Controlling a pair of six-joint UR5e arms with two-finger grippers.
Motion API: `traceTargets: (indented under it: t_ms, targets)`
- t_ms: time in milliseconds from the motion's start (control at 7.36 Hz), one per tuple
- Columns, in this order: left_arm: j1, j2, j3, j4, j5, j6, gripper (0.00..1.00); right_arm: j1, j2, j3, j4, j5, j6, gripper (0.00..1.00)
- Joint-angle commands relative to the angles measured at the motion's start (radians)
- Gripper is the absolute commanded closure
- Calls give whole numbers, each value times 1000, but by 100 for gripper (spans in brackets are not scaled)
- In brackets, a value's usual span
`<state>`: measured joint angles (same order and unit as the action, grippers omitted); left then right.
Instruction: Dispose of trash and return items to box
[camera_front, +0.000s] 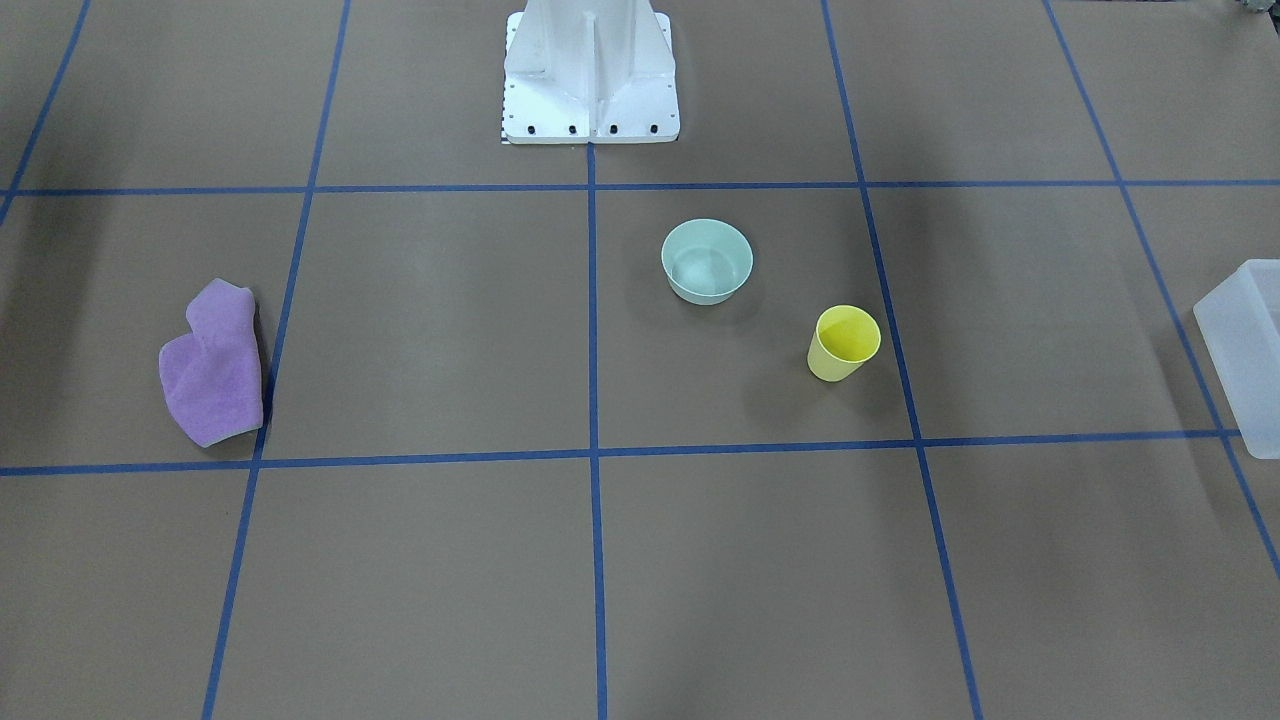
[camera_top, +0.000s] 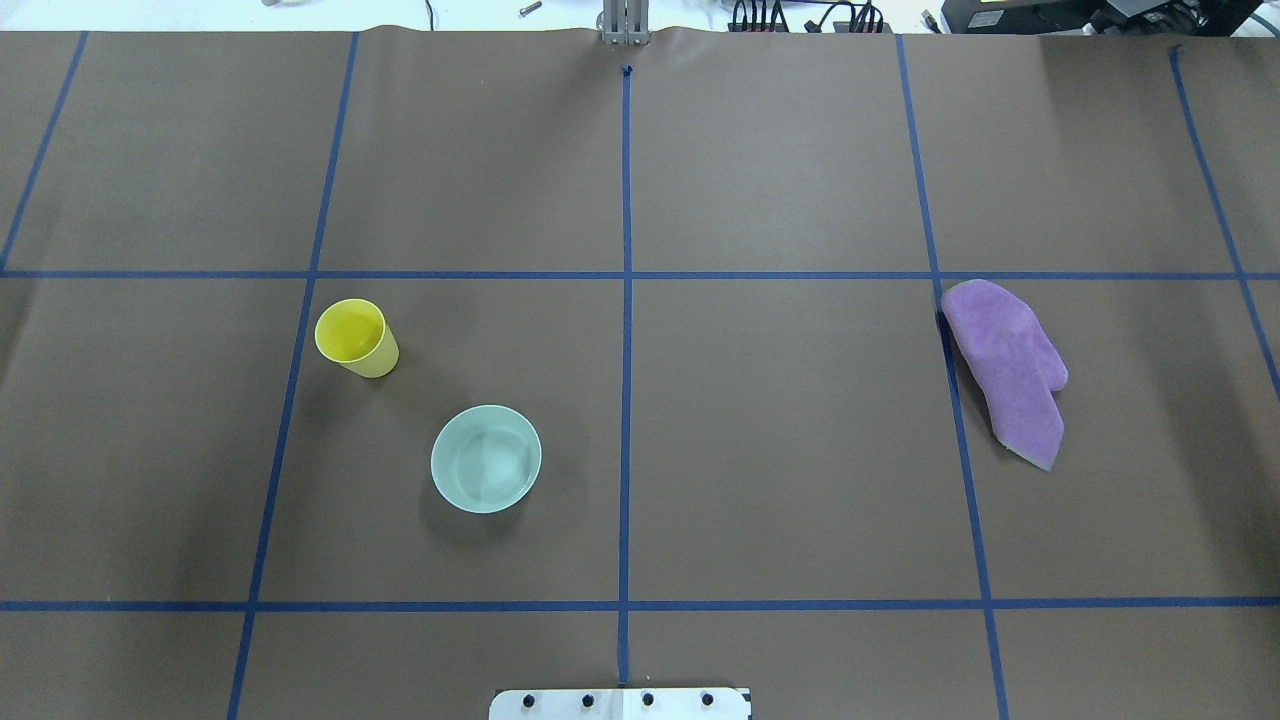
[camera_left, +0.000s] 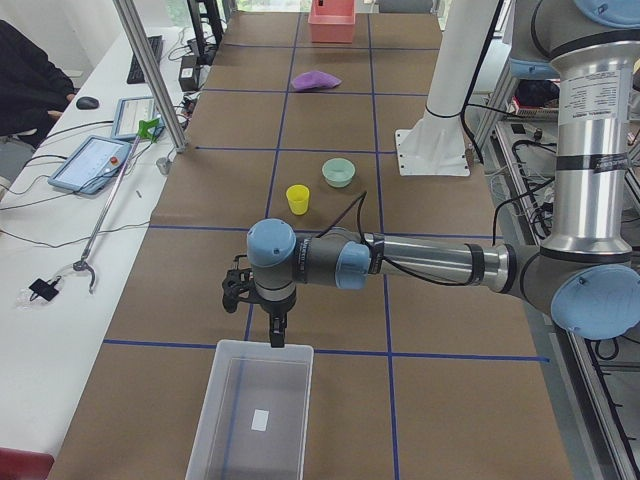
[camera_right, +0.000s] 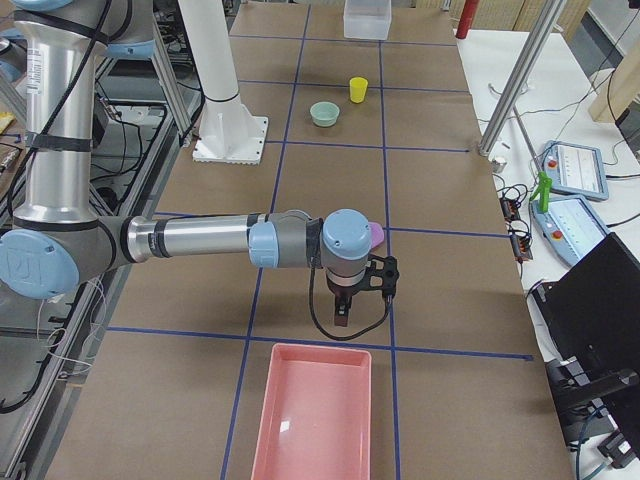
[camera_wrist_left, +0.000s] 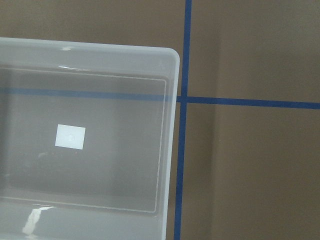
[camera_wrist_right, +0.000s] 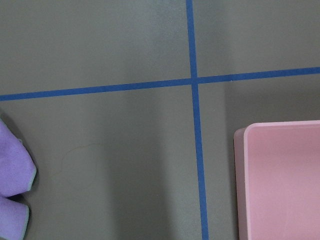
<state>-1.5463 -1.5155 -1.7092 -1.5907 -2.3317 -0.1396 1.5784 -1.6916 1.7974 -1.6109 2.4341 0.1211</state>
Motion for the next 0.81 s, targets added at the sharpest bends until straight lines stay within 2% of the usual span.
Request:
traceTargets:
  t_ms: [0, 679]
  targets:
    - [0, 0, 0, 0, 0, 0, 1, 0, 4, 8, 0, 0, 3, 0]
    - [0, -17, 37, 0, 3, 2, 1, 0, 3, 22, -1, 3, 8, 0]
